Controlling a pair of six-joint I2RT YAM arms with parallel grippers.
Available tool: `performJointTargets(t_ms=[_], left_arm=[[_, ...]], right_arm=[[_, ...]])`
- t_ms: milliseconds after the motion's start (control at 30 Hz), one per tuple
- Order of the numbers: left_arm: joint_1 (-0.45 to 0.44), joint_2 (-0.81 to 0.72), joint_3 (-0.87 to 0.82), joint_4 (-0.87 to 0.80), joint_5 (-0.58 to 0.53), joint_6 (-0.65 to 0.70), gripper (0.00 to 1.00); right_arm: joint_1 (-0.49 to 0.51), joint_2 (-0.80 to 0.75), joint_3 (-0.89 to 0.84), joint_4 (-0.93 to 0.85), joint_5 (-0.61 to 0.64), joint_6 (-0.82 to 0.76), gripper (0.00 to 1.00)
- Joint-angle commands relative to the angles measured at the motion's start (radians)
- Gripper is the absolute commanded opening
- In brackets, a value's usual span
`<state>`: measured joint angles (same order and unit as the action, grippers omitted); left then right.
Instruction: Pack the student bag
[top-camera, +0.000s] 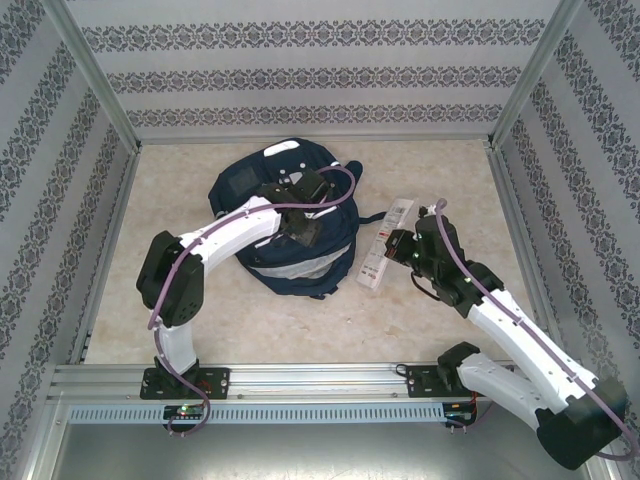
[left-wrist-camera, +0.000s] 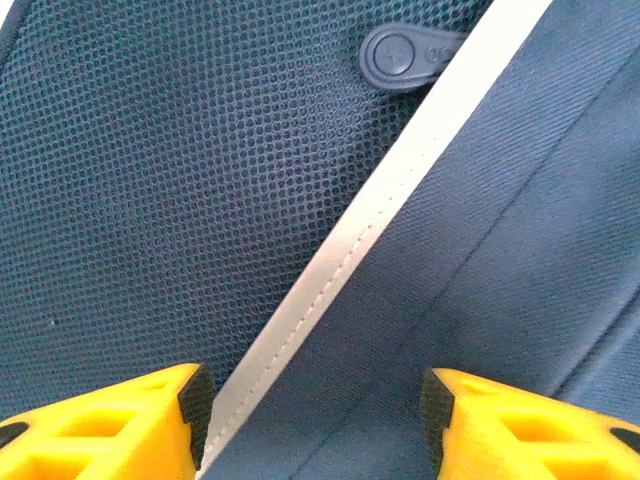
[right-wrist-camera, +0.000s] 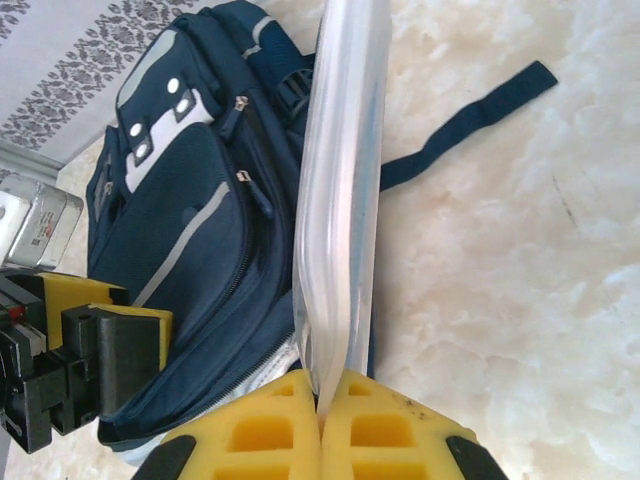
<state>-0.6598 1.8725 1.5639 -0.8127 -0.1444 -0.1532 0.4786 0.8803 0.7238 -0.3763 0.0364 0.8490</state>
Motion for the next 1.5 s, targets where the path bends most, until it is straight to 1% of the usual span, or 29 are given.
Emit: performJointTargets(t_ms=[0,67,133,367,433,533,667,733,833,867,900,933,1000,1067,1167,1267,1333,1467], left_arm=[[-0.007,0.013,0.019,-0.085,-0.064,0.1,0.62],[-0.017,0.011,0.021,-0.088,-0.045,0.107,0.67],[-0.026,0.002,0.024,-0.091,-0.019,0.107,0.7],[-0.048,-0.074,0.008,-0.07,0.156,0.106,0.71],[-0.05,-0.078,-0.002,-0.064,0.186,0.1,0.71],[-0.051,-0.058,-0.012,-0.072,0.161,0.099,0.71],[-0.061,0.007,-0.014,-0.112,-0.017,0.118,0.69],[-0.063,0.036,-0.015,-0.116,-0.092,0.124,0.65],[-0.064,0.047,-0.009,-0.115,-0.16,0.112,0.53],[-0.065,0.043,-0.004,-0.116,-0.17,0.109,0.45],[-0.067,0.034,-0.001,-0.113,-0.173,0.11,0.33],[-0.067,0.024,0.003,-0.109,-0.179,0.108,0.24],[-0.067,-0.007,0.023,-0.105,-0.194,0.096,0.08],[-0.066,-0.039,0.058,-0.103,-0.202,0.076,0.0],[-0.055,-0.087,0.126,-0.106,-0.171,0.054,0.0],[-0.037,-0.112,0.213,-0.131,-0.139,0.036,0.0],[-0.023,-0.122,0.264,-0.143,-0.115,0.027,0.0],[0.007,-0.128,0.359,-0.159,-0.048,0.013,0.0]], right_arm=[[-0.021,-0.02,-0.028,-0.003,-0.017,0.041,0.0],[-0.029,-0.024,-0.038,-0.002,-0.022,0.047,0.0],[-0.034,-0.027,-0.041,-0.002,-0.025,0.047,0.0],[-0.046,0.002,-0.04,0.014,-0.047,0.042,0.0],[-0.048,0.012,-0.038,0.021,-0.055,0.042,0.0],[-0.048,0.022,-0.036,0.026,-0.067,0.037,0.0],[-0.053,0.016,-0.042,0.033,-0.079,0.034,0.0],[-0.057,0.013,-0.052,0.049,-0.097,0.043,0.0],[-0.066,0.018,-0.072,0.093,-0.143,0.06,0.0],[-0.068,0.023,-0.08,0.116,-0.164,0.067,0.0],[-0.069,0.033,-0.086,0.137,-0.184,0.073,0.0],[-0.07,0.042,-0.09,0.155,-0.202,0.078,0.0],[-0.072,0.075,-0.097,0.211,-0.25,0.094,0.0],[-0.076,0.111,-0.11,0.291,-0.312,0.131,0.0],[-0.075,0.169,-0.143,0.475,-0.393,0.212,0.0],[-0.06,0.22,-0.149,0.606,-0.42,0.268,0.0],[-0.042,0.25,-0.132,0.64,-0.412,0.269,0.0],[0.002,0.333,-0.101,0.764,-0.371,0.294,0.0]])
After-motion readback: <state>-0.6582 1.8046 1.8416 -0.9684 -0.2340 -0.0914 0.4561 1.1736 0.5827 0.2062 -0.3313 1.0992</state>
